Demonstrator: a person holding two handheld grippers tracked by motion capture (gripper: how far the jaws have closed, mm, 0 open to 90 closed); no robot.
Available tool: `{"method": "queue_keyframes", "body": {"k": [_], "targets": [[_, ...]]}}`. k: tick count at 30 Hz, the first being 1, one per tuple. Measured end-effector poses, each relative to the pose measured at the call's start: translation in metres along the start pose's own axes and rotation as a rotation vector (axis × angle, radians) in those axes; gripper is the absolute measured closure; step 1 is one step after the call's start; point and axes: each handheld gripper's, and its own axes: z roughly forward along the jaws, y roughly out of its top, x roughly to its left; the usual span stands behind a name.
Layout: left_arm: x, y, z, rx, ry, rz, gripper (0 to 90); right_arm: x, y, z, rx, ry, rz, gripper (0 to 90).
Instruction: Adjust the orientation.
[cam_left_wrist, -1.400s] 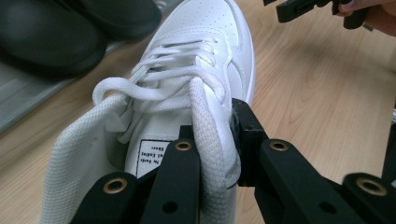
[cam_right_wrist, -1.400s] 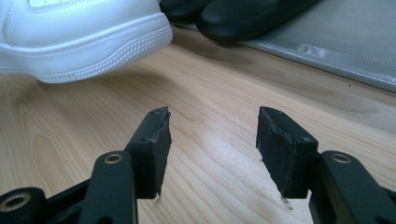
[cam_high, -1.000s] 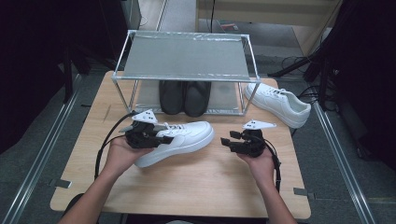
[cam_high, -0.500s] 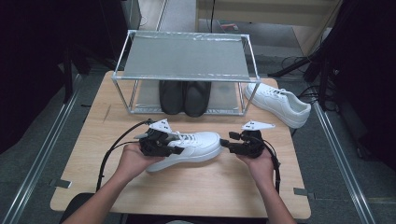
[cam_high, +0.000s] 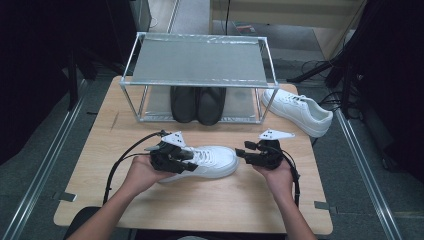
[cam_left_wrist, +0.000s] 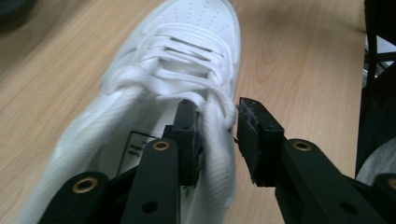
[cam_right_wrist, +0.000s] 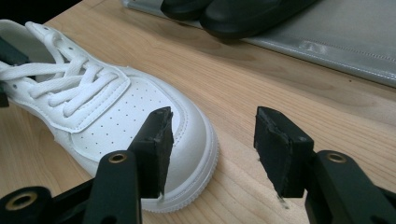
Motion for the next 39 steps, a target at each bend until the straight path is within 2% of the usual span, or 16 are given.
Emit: {"method": "queue_keyframes", "body": {"k": [2,3,7,13,15,19,27,28,30,34,38,39], "targets": [[0.002,0.000,-0.005,-0.010,-0.001,-0.007,66.8,0.001,0.000,0.000,-0.002,0.005,-0.005,49.2],[0.004,0.000,-0.007,-0.011,-0.017,-0.011,65.9,0.002,0.000,0.000,-0.001,0.005,-0.006,49.9],[0.008,0.000,-0.019,-0.030,-0.006,-0.020,62.7,0.006,0.001,-0.002,-0.007,0.017,-0.010,53.3],[0.016,-0.001,-0.037,-0.074,-0.017,-0.045,66.2,0.013,0.000,-0.005,-0.005,0.033,-0.015,57.2],[0.019,-0.001,-0.041,-0.070,0.007,-0.044,67.3,0.016,0.000,-0.005,-0.001,0.037,-0.019,59.2],[0.026,-0.004,-0.049,-0.060,0.025,-0.061,72.9,0.021,0.000,-0.005,0.004,0.052,-0.020,62.7],[0.040,-0.011,-0.064,-0.091,0.044,-0.097,88.2,0.031,-0.004,-0.006,0.015,0.075,-0.021,70.3],[0.044,-0.014,-0.069,-0.106,0.043,-0.106,89.8,0.035,-0.005,-0.006,0.024,0.085,-0.023,75.9],[0.046,-0.015,-0.071,-0.108,0.042,-0.118,90.0,0.038,-0.006,-0.005,0.033,0.094,-0.024,81.4],[0.058,-0.021,-0.077,-0.114,0.073,-0.142,90.0,0.044,-0.009,-0.002,0.051,0.121,-0.022,90.0],[0.066,-0.027,-0.080,-0.118,0.103,-0.153,90.0,0.050,-0.010,0.003,0.063,0.138,-0.018,90.0],[0.068,-0.029,-0.079,-0.117,0.117,-0.145,90.0,0.051,-0.010,0.004,0.067,0.145,-0.022,90.0]]}}
